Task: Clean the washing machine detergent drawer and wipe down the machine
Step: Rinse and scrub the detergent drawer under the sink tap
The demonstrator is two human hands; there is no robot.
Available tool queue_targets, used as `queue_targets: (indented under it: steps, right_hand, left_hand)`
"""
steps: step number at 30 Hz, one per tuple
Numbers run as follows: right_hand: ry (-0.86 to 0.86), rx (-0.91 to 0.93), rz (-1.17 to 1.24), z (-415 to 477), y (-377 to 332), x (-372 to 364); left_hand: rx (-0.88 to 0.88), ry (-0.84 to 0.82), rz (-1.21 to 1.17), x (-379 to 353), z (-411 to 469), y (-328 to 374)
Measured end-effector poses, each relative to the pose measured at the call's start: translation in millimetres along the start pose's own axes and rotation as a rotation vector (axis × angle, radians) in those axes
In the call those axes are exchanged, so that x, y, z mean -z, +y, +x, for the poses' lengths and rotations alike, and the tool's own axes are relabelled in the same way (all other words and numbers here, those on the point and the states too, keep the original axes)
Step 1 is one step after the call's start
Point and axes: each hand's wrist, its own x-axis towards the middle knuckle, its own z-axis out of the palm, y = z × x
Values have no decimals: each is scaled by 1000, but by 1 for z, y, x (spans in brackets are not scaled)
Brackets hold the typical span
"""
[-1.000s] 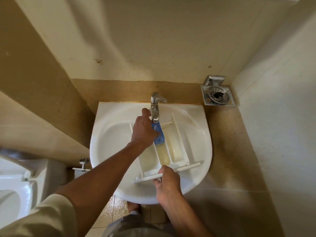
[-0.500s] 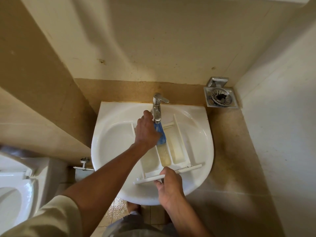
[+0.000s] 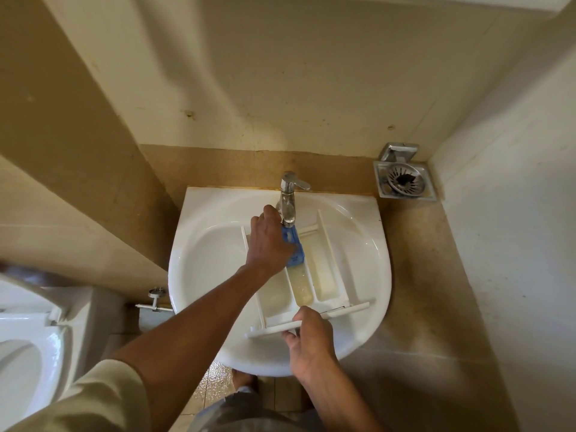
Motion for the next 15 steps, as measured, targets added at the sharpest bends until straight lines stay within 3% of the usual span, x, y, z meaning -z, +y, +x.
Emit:
queue_targets:
  steps: [15]
  right_hand:
    - [-8, 5, -18, -9, -2, -1]
  left_hand:
    - [21, 22, 25, 0, -2, 3]
